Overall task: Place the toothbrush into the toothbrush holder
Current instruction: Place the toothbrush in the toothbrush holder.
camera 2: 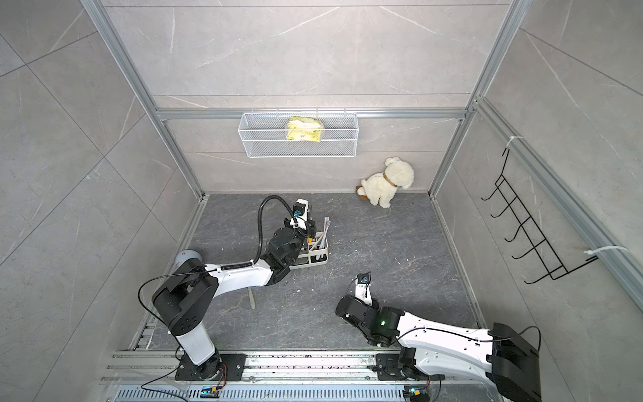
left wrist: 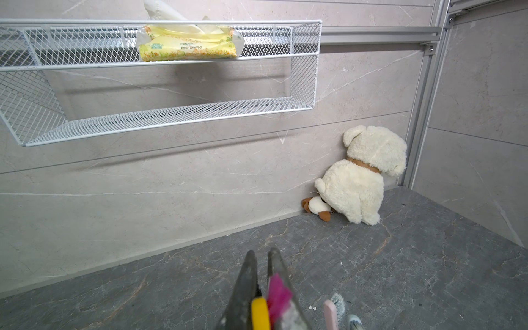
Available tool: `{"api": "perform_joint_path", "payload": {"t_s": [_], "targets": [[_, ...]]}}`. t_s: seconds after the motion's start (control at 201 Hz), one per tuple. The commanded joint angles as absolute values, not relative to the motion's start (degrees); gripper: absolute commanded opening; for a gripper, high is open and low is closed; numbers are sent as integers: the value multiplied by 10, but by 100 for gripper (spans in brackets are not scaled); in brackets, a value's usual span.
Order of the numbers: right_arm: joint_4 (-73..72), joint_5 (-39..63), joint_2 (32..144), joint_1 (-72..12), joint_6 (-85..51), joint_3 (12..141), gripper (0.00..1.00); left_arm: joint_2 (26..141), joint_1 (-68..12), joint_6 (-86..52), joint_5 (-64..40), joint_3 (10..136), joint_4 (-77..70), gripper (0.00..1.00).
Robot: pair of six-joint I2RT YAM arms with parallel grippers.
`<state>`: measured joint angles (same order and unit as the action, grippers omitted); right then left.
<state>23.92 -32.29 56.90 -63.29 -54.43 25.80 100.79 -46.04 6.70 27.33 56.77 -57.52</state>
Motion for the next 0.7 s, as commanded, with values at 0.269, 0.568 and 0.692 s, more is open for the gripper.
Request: {"api": "perform_joint_path", "payload": {"t_s": [0.269, 0.568, 0.692], "targets": [[239, -332, 567, -628, -556, 250, 70, 1026, -461, 79, 281, 587, -635, 0], [235, -331, 584, -626, -556, 251, 70, 1081, -462, 82, 315, 577, -712, 0], [232, -331, 589, -626, -558, 250, 70, 1093, -464, 84, 322, 574, -720, 0]]}}
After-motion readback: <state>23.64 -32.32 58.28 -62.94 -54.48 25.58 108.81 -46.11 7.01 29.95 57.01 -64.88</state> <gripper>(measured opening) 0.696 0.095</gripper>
